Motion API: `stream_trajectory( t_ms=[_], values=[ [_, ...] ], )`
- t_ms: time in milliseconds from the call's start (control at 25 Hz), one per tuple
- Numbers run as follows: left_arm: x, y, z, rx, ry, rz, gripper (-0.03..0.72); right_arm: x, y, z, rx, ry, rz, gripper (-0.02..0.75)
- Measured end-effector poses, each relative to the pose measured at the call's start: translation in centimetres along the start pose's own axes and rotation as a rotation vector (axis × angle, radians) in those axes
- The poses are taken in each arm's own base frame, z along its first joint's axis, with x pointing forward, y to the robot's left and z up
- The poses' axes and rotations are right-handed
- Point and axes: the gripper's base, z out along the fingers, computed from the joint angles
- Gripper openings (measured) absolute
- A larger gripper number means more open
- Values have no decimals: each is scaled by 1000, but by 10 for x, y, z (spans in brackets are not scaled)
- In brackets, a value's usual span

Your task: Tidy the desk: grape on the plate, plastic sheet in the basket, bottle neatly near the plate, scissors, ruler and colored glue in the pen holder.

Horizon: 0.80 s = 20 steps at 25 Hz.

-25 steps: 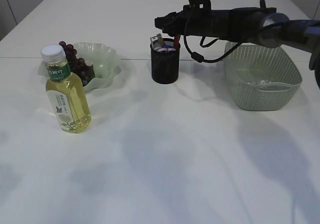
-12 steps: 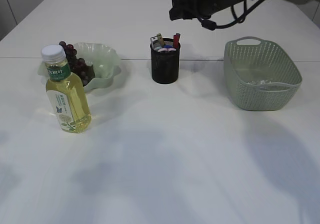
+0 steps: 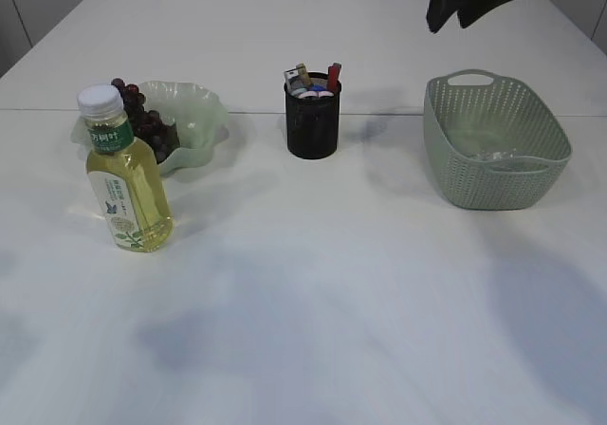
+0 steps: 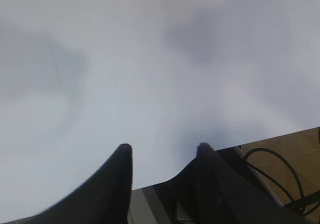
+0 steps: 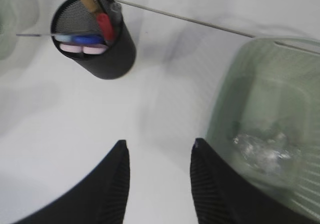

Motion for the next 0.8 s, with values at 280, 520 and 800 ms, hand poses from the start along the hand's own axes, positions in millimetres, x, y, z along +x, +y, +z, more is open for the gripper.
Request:
stream_trajectory(
  t_ms=[280, 520, 800],
  values=[
    [3, 0, 0, 2, 29, 0, 336, 23, -2, -40, 65, 37, 6, 333],
    [1, 0, 0, 1, 8, 0, 351, 60, 1, -85, 69, 49, 7, 333],
    [-1, -1, -5, -1, -52, -2, 435, 123, 6, -158, 86, -18, 4, 333]
  ],
)
